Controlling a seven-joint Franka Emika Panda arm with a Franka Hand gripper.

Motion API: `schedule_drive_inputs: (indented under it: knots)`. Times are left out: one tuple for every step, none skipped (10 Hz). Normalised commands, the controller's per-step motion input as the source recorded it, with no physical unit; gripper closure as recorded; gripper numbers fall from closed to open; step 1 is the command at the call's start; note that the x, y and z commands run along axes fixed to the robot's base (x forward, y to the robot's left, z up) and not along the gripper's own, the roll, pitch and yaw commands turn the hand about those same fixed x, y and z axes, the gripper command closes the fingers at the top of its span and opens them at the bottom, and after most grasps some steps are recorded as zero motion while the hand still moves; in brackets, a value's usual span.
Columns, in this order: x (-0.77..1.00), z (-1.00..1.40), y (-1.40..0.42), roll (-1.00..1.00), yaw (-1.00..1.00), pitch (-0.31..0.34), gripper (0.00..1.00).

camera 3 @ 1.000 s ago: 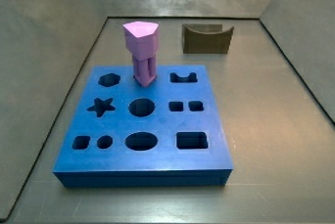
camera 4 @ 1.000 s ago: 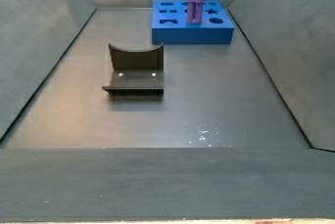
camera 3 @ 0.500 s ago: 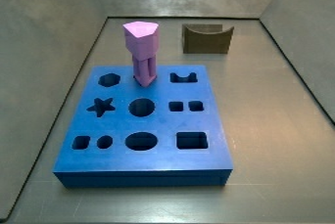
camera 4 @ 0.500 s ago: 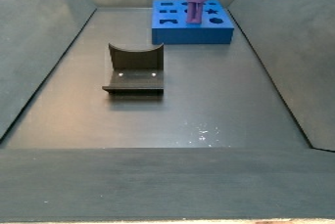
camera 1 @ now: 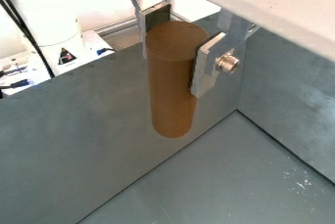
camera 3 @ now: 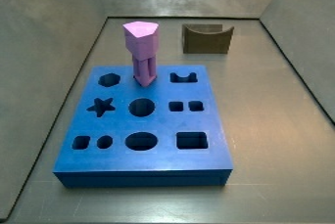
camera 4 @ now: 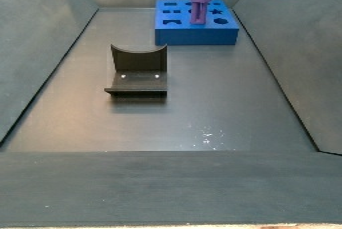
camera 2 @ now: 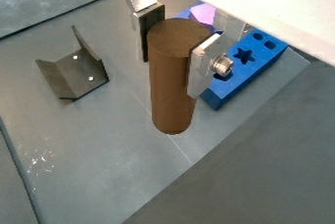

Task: Pick up the round object. Move to above the board. Insert the round object.
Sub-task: Move to above the board.

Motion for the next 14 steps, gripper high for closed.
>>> schedule_drive_inputs:
  knots:
    - [-0.48, 0.01, -0.03, -0.07, 0.03, 0.103, 1.0]
    - [-0.48, 0.01, -0.03, -0.07, 0.03, 0.103, 1.0]
    - [-0.48, 0.01, -0.03, -0.07, 0.03, 0.103, 1.0]
    - [-0.48, 0.01, -0.03, -0.07, 0.03, 0.103, 1.0]
    - [-0.48, 0.01, -0.03, -0.07, 0.03, 0.103, 1.0]
    - [-0.48, 0.01, -0.03, -0.07, 0.03, 0.103, 1.0]
    - [-0.48, 0.01, -0.03, -0.07, 0.03, 0.103, 1.0]
    - [-0.48, 0.01, -0.03, -0.07, 0.03, 0.103, 1.0]
    - [-0.48, 0.01, -0.03, -0.07, 0.03, 0.103, 1.0]
    - [-0.48, 0.01, -0.03, -0.07, 0.03, 0.103, 1.0]
    - [0.76, 0.23, -1.0, -0.22, -1.0, -0.221, 1.0]
    - [0.76, 0.23, -1.0, -0.21, -1.0, -0.196, 1.0]
    - [0.79, 0.22, -1.0, -0.11, -0.51, -0.035, 1.0]
    - [0.82, 0.21, -1.0, -0.15, -0.19, 0.071, 1.0]
